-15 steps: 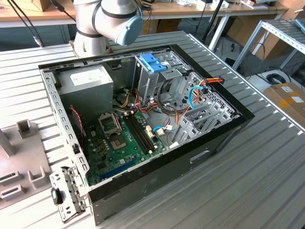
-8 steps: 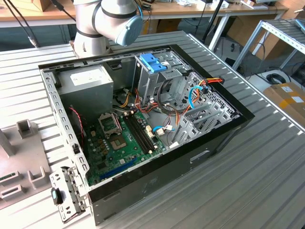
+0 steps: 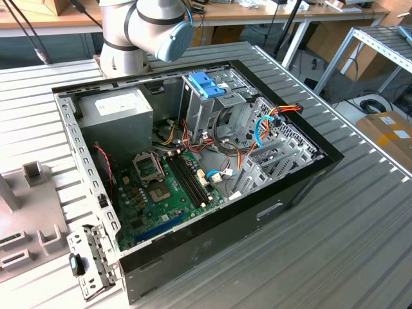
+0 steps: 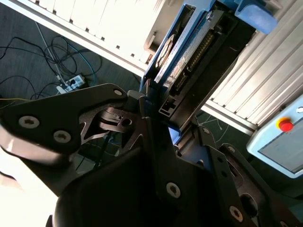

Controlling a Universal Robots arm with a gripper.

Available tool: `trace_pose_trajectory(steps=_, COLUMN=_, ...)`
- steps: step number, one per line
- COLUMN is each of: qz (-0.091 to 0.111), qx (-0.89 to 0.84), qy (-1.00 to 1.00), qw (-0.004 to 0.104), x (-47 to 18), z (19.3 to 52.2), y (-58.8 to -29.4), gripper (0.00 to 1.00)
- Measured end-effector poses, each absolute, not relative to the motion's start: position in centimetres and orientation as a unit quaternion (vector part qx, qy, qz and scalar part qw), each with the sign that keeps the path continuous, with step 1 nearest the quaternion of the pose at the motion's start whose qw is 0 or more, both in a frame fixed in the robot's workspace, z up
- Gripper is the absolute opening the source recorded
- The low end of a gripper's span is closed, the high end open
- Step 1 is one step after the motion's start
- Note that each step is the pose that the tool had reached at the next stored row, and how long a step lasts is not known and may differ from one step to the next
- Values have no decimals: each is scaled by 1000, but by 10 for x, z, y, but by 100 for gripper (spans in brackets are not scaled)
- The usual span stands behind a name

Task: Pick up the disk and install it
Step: 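Pick up the disk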

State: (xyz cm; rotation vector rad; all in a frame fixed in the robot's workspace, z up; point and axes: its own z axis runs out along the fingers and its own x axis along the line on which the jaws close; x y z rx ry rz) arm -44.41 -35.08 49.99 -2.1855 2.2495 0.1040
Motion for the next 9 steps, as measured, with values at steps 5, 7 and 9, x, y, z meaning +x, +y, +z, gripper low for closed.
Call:
trace_pose_trajectory(steps=5, qz=33, qx=-696, qy=717, qw=2, x=-444, z=504, y=-351, gripper=37)
trace_pose_trajectory(steps=7, qz=33, qx=-696, qy=717, qw=2, x=-444, z=505, y=-351, gripper=37)
trace_pose_trajectory(steps=9, qz=33, qx=-696, qy=717, qw=2, x=-444, z=506, y=-351, gripper=37)
